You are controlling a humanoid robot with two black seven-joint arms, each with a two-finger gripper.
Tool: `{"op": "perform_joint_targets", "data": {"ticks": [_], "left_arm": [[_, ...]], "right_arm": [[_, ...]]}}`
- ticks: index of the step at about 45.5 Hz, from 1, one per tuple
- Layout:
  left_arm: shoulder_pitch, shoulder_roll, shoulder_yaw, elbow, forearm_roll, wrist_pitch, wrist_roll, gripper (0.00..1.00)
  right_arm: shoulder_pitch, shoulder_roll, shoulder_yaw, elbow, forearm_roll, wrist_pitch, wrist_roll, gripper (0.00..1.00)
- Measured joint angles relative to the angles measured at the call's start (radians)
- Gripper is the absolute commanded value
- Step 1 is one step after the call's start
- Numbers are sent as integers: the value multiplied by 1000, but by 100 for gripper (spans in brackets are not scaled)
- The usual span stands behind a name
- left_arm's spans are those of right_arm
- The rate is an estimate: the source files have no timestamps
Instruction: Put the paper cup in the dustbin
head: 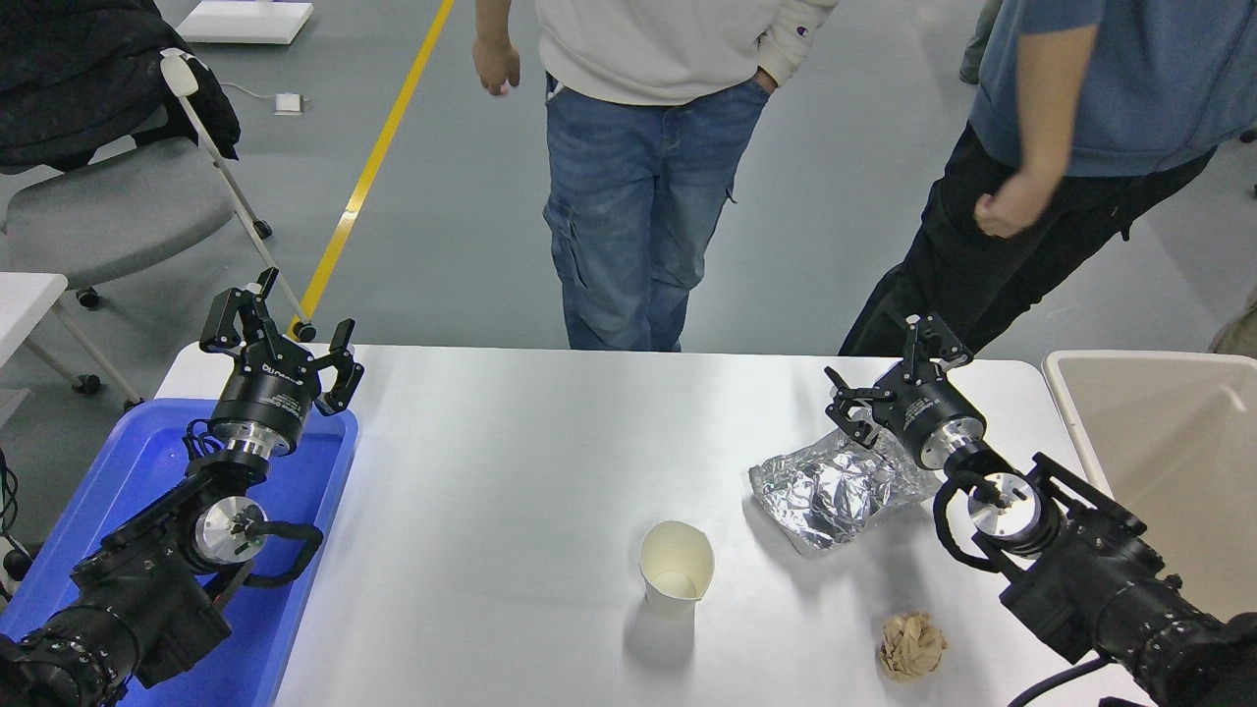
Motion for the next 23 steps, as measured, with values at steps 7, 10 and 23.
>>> {"op": "perform_joint_targets", "data": {"ticks": [7,10,23], "left_arm": [[-1,1,2,0,0,0,1,100],[-2,2,6,0,0,0,2,100],[-4,3,11,0,0,0,0,100]], "right_arm": [[0,0,-1,0,0,0,0,100],[0,0,-3,0,0,0,0,100],[1,-5,-7,9,0,0,0,100]]}}
